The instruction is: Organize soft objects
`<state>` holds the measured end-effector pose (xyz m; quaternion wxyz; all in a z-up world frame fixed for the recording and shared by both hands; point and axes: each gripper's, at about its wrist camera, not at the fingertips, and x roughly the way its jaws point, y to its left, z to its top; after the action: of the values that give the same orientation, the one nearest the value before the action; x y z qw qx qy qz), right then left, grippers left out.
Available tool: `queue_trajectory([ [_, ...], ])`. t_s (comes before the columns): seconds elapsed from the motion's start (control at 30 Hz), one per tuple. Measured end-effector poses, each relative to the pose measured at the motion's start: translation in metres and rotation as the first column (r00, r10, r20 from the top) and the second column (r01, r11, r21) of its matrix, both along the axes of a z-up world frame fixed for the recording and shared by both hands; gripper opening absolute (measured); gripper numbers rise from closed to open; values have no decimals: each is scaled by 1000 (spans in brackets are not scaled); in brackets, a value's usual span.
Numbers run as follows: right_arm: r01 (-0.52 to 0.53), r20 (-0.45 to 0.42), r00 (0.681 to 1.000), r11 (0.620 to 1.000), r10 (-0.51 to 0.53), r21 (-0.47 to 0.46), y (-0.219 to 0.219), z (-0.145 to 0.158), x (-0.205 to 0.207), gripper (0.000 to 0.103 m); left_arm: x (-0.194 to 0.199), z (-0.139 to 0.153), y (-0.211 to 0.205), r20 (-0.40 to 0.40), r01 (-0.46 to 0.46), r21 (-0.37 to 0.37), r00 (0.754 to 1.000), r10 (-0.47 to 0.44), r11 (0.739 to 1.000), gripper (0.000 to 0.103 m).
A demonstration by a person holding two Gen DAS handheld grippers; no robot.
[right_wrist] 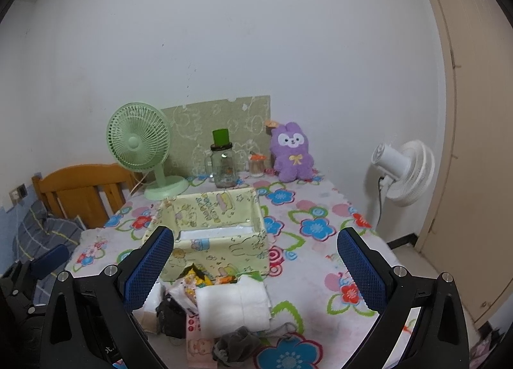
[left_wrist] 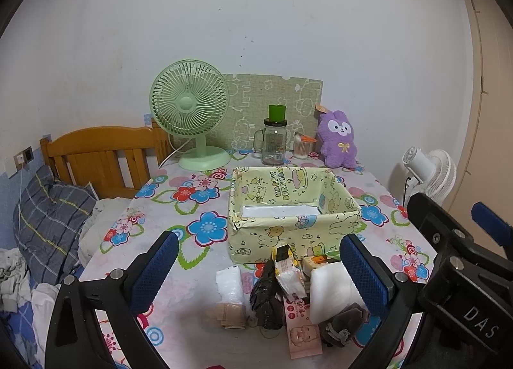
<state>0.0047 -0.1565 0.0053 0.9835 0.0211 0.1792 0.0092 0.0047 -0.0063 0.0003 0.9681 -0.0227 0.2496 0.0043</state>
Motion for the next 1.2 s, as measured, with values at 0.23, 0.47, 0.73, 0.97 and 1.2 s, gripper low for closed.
queue_trajectory([
  [0.23, -16, -10, 1000, 1000, 16, -1, 0, -3, 3, 103, 0, -3, -2, 1, -1, 16, 1000, 1, 1000, 101],
  [0.47, -24, -25, 999, 999, 24, -24, 5, -11, 9, 103, 4, -14, -2, -10, -12, 25, 1000, 12, 1000, 98],
  [0.73, -38, -70, 997, 999, 37, -13, 5, -29, 21, 103, 10, -32, -6, -42, 6, 22, 999, -5, 1000, 94],
  [0.97, -41, -110, 993, 999, 39, -16, 7, -47, 32, 103, 17, -51, -4, -66, 3, -14, 998, -3, 1000, 87],
  [1.2, -63, -155, 986, 998, 62, -2, 10, -66, 39, 102, 24, -67, -4, -110, -4, 4, 994, 5, 1000, 85],
])
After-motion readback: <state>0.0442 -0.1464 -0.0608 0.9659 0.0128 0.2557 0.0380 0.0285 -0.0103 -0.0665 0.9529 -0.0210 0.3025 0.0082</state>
